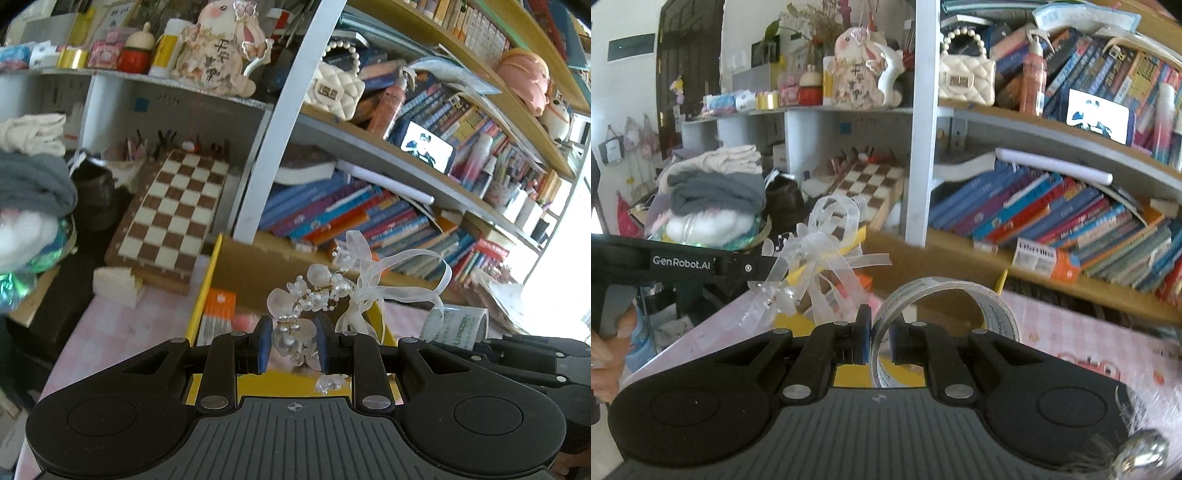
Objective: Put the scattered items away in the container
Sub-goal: 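Carry the tape roll and pearl ribbon accessory in both tools over the yellow box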
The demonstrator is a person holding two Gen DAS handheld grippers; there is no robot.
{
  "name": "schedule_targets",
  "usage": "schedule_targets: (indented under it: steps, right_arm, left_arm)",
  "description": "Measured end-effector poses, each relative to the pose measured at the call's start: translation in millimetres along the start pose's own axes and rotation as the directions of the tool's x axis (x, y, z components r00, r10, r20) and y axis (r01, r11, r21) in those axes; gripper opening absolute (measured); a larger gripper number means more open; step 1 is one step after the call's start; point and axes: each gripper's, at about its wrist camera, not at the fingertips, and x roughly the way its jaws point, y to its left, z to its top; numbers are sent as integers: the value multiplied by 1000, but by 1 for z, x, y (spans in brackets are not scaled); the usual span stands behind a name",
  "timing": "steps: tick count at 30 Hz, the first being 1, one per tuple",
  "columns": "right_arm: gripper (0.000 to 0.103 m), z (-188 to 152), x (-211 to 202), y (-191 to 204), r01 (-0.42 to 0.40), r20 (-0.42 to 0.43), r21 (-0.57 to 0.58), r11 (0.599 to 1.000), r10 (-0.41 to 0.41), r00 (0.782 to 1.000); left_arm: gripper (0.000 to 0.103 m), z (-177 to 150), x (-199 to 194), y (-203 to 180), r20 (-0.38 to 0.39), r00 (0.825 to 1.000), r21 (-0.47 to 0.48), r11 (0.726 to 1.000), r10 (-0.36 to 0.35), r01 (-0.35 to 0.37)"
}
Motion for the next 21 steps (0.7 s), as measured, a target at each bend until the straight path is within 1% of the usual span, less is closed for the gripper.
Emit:
schedule_targets:
  steps: [9,15,21]
  right_arm:
    - [9,26,35,-29,-41,37,-26,999,41,998]
    - [9,34,75,-46,-82,6,-19,996,82,997]
    - [9,38,120,-56,-145,-44,-9,989,145,989]
  left_arm:
    - [23,19,41,-5,9,998,4,998,57,-57]
    - [23,30,76,-1,-19,993,30,992,120,-120]
    - [23,39,113,2,-63,980,75,980,187,-182]
